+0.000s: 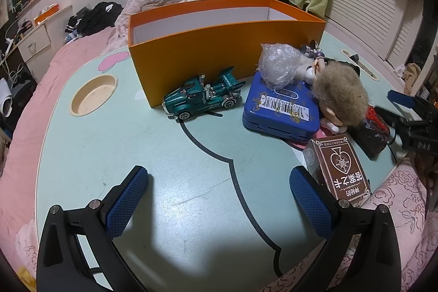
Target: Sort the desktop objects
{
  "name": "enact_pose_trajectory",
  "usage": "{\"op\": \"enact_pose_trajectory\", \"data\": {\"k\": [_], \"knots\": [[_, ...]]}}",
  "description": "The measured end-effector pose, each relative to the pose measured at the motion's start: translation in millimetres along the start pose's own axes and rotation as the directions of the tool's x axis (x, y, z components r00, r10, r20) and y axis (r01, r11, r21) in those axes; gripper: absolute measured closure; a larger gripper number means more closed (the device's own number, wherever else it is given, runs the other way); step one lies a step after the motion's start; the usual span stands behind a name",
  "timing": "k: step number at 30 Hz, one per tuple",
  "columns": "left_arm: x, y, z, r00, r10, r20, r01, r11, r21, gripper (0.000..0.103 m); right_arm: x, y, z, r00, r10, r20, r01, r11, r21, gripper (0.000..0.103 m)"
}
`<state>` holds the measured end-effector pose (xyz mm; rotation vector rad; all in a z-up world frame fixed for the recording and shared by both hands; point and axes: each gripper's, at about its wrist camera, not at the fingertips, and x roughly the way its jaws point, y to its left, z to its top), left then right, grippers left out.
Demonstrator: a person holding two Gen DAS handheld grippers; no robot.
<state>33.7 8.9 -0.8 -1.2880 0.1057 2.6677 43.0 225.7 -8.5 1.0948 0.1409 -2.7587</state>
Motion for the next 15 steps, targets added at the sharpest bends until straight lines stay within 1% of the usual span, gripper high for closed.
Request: {"op": "enact_pose_trajectory", "data": {"k": [8, 15], "knots": [[-1.9, 1.8, -2.8, 1.0, 0.004, 0.002, -0.004, 1.0, -0.003, 0.0, 0.2, -0.4, -6.7, 1.0, 0.009, 0.015, -0.009, 1.0, -0.002, 0.0], [-3.0, -0.1, -3.1, 1.0, 0.004, 0.002, -0.004, 1.0, -0.002, 0.0, 2.3, -0.8, -2.6, 1.0, 0.01, 0.015, -0.01, 1.0, -0.002, 0.0]]}}
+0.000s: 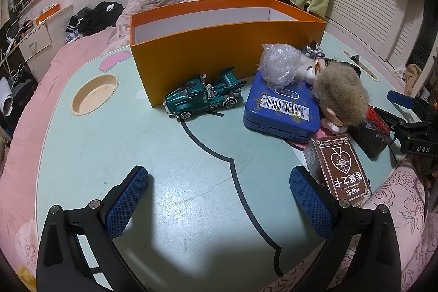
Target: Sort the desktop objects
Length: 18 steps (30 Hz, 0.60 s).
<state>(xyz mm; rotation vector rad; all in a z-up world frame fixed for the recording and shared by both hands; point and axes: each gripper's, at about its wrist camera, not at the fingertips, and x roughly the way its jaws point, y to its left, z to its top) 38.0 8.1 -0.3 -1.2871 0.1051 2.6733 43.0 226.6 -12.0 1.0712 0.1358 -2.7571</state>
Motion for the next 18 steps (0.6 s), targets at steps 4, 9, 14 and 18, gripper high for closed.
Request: {"op": "enact_pose_trajectory", "data": {"k": [4, 9, 14, 18], "knots": [[-0.1, -0.5, 0.0, 1.0, 0.0, 0.0, 0.0, 1.0, -0.001, 0.0, 0.1, -0.2, 0.1, 1.0, 0.0, 0.0, 0.0, 1.0, 0.0, 0.0], [-0.2, -0.8, 0.0, 1.0, 0.0, 0.0, 0.0, 1.0, -0.001, 0.0, 0.1, 0.0, 0.1, 1.0, 0.001, 0.0, -0.001, 1.0, 0.0, 0.0], [-2.2, -0.7, -0.7, 1.0, 0.006, 0.001, -0.006, 1.0, -0.007, 0.0, -0.1, 0.0, -0.6, 1.0, 0.001, 0.0, -0.001, 1.0, 0.0, 0.0], [-6.0, 5.2, -2.1, 0.999, 0.031, 0.006, -0.031, 0.999, -0.034, 0.0, 0.2, 0.2, -0.1, 1.0, 0.001, 0.0, -0.001, 1.0, -0.001, 0.0]]}}
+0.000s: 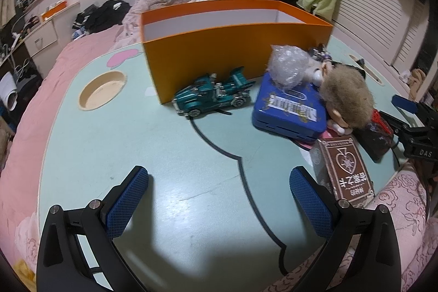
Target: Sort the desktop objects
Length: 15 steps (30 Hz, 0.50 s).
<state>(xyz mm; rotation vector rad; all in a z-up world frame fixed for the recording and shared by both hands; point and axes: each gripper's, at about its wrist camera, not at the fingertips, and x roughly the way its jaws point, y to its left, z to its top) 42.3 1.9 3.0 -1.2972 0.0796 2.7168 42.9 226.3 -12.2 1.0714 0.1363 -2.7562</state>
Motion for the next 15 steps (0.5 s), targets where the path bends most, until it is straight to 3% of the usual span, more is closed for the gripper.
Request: {"op": "enact_pose_trajectory", "data": {"k": [3, 5, 7, 9, 13, 15], "knots": [[-7, 1, -1, 1.0, -0.015, 0.024, 0.015, 1.0, -0.002, 0.0, 0, 0, 0, 1.0, 0.001, 0.0, -0.001, 1.0, 0.0, 0.0], [-12, -2, 2, 0.997, -0.077, 0.014, 0.077, 0.997, -0.013, 0.0, 0, 0, -1, 1.0, 0.0, 0.0, 0.0, 1.0, 0.0, 0.0], [-19, -5, 9, 0.97, -0.241, 0.011, 0.241, 0.967, -0.078, 0.0, 0, 0, -1, 1.0, 0.0, 0.0, 0.0, 1.0, -0.001, 0.0], [-21, -15, 17, 0.944, -0.33, 0.017, 0.33, 0.938, -0.108, 0.0, 0, 0, 0, 1.0, 0.0, 0.0, 0.0, 1.0, 0.0, 0.0], [-7, -45, 24, 0.968, -0.244, -0.053, 0.244, 0.97, -0.009, 0.001, 0, 0, 0, 1.0, 0.001, 0.0, -0.001, 1.0, 0.0, 0.0], [4, -55, 23, 0.967, -0.232, -0.103, 0.235, 0.972, 0.017, 0.005, 0, 0, 0, 1.0, 0.001, 0.0, -0.001, 1.0, 0.0, 0.0]]}}
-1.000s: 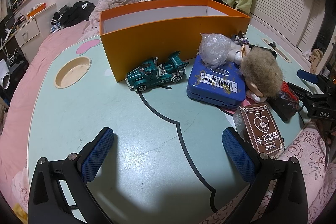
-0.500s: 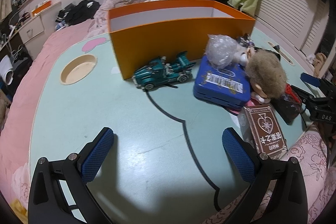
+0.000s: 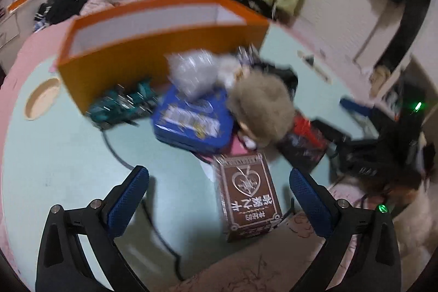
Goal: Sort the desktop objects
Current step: 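Grasp the brown printed card box on the table with the left tool, then grasp the red-and-black case with the right tool while the left tool holds the card box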
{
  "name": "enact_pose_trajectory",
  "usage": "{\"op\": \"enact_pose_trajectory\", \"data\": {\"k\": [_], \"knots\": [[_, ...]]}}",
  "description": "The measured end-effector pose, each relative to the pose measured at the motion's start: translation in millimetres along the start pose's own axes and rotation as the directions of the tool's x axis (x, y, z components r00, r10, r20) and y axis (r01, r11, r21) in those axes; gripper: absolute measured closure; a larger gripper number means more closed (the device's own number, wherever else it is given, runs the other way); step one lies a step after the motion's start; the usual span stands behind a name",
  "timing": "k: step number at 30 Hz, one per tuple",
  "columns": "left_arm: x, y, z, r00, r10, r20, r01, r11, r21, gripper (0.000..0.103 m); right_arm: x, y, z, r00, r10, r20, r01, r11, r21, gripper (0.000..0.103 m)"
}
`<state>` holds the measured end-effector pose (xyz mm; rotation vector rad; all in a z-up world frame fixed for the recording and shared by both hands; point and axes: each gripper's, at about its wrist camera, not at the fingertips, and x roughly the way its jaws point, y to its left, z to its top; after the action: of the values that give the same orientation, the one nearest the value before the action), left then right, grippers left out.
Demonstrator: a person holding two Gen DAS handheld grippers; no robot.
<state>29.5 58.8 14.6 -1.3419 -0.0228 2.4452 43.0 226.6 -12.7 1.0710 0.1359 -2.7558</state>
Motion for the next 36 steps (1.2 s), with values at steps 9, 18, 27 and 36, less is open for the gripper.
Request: {"op": "enact_pose_trajectory", "data": {"k": [9, 18, 27, 36], "knots": [[-5, -1, -6, 0.994, 0.09, 0.063, -0.09, 0.996, 0.01, 0.061, 0, 0, 0, 1.0, 0.0, 0.0, 0.0, 1.0, 0.0, 0.0], [-8, 7, -13, 0.991, 0.098, 0.089, -0.097, 0.995, -0.021, 0.061, -22, -2, 10, 0.993, 0.076, 0.095, -0.083, 0.994, 0.066, 0.001], [-11, 8, -18, 0.988, 0.119, 0.097, -0.116, 0.993, -0.033, 0.061, -33, 40, 27, 0.964, 0.253, 0.076, -0.252, 0.967, -0.02, 0.013], [-12, 9, -18, 0.988, 0.121, 0.098, -0.117, 0.992, -0.041, 0.061, -5, 70, 21, 0.979, 0.195, -0.058, -0.201, 0.97, -0.138, 0.032]]}}
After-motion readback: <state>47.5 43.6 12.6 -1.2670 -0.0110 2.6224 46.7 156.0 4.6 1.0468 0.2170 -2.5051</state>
